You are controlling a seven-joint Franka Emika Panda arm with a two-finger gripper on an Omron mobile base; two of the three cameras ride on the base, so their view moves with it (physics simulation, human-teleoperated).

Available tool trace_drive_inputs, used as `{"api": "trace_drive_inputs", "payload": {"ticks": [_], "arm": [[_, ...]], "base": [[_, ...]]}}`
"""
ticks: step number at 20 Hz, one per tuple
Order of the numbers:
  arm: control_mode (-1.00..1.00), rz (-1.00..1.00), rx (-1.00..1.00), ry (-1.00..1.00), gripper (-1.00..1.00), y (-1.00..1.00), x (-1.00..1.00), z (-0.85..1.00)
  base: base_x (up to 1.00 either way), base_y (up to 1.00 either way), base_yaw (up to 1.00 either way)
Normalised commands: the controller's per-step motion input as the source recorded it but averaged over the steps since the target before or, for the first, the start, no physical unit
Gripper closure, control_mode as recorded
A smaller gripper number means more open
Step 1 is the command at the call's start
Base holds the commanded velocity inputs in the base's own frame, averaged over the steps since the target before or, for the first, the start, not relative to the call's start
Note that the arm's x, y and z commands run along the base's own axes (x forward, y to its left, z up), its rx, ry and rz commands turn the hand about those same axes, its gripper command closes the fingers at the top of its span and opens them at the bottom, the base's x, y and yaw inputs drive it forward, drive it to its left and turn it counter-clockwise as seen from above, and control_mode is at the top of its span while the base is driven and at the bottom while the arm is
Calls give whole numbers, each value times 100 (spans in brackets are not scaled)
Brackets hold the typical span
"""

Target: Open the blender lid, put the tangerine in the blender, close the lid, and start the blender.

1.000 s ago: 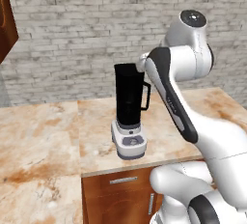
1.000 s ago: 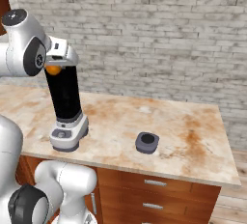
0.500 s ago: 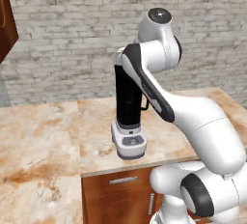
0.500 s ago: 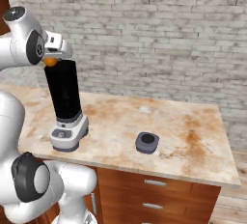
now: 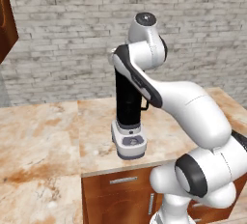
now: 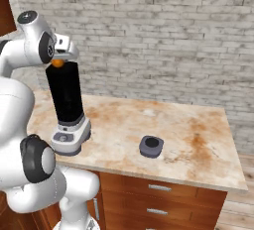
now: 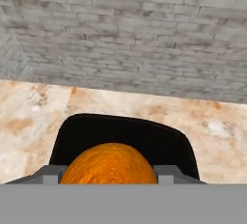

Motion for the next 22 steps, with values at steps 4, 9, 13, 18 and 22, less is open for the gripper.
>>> {"api": "trace_drive_inputs", "payload": {"ticks": [4, 9, 13, 18, 22], "arm": [[-100, 0, 0, 0, 100, 4, 17, -21], [-100, 0, 0, 3, 100, 2, 0, -41], [-100, 0, 0, 11, 100, 0, 0, -45], [-100, 0, 0, 14, 100, 0, 3, -41], [-100, 0, 0, 14, -100, 0, 0, -48]], "base": [[0, 0, 0], [0, 0, 0], [0, 0, 0], [0, 0, 0], [0, 0, 0]]}}
